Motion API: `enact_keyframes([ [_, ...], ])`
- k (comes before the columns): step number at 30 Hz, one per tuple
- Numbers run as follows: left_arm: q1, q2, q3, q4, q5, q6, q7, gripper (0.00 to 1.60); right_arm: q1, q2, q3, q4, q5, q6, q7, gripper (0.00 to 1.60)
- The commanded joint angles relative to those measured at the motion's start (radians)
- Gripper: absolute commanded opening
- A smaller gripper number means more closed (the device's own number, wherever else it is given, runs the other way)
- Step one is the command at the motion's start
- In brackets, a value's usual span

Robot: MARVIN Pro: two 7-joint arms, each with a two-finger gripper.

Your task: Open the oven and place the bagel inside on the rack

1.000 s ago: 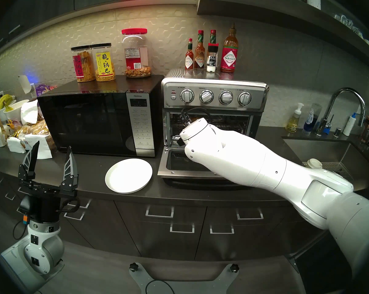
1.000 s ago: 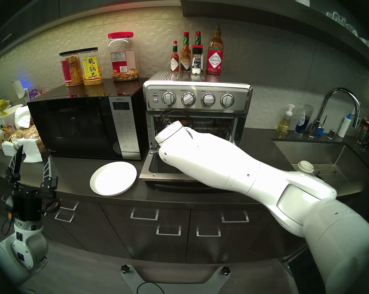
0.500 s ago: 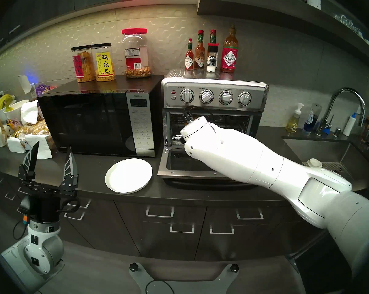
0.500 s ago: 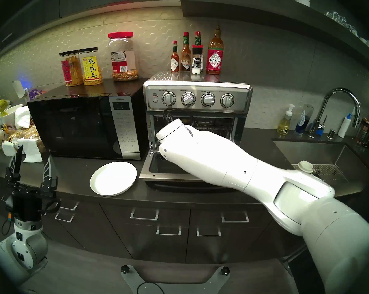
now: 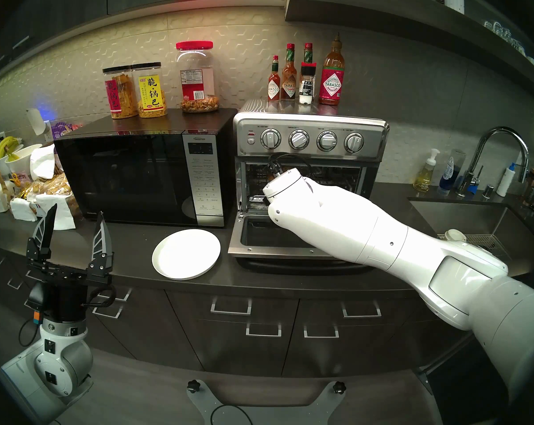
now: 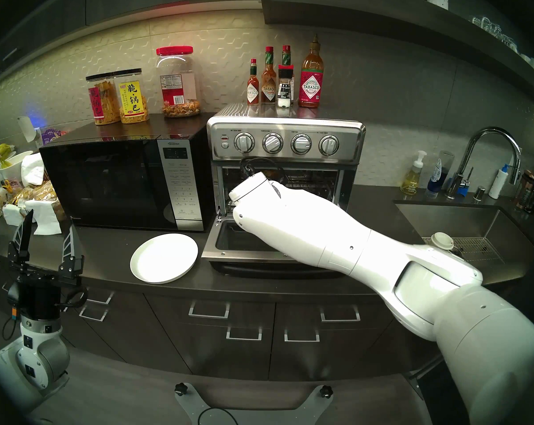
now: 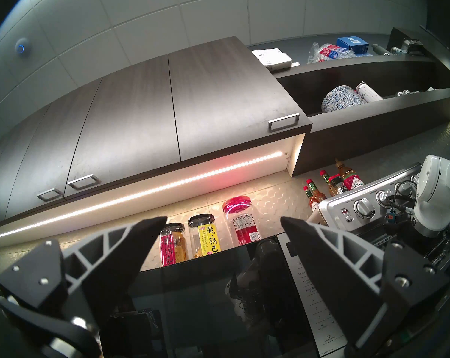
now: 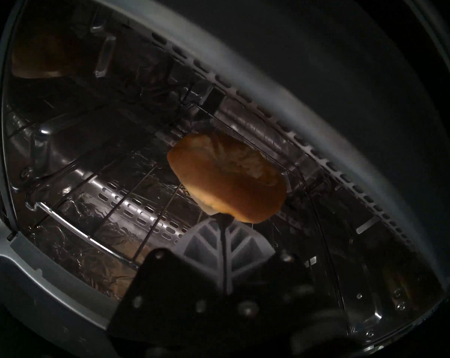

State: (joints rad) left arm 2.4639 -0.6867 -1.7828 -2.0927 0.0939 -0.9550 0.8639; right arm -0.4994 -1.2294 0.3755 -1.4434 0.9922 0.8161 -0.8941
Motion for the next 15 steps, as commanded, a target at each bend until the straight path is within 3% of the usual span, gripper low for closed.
enact_keyframes([
  [1,0.002,0.0,-0.009,-0.013,-0.001,0.0,0.001,1.6,0.023,-0.037,-0.001,0.047,-0.023,-0.018,-0.018,0.0],
  [9,0.002,0.0,-0.009,-0.012,0.0,0.0,0.001,1.6,0.02,-0.095,-0.012,0.128,-0.051,-0.064,-0.04,0.0],
  [15,0.001,0.0,-0.008,-0.012,0.0,-0.001,0.001,1.6,0.021,-0.105,-0.005,0.131,-0.067,-0.095,-0.055,0.0],
])
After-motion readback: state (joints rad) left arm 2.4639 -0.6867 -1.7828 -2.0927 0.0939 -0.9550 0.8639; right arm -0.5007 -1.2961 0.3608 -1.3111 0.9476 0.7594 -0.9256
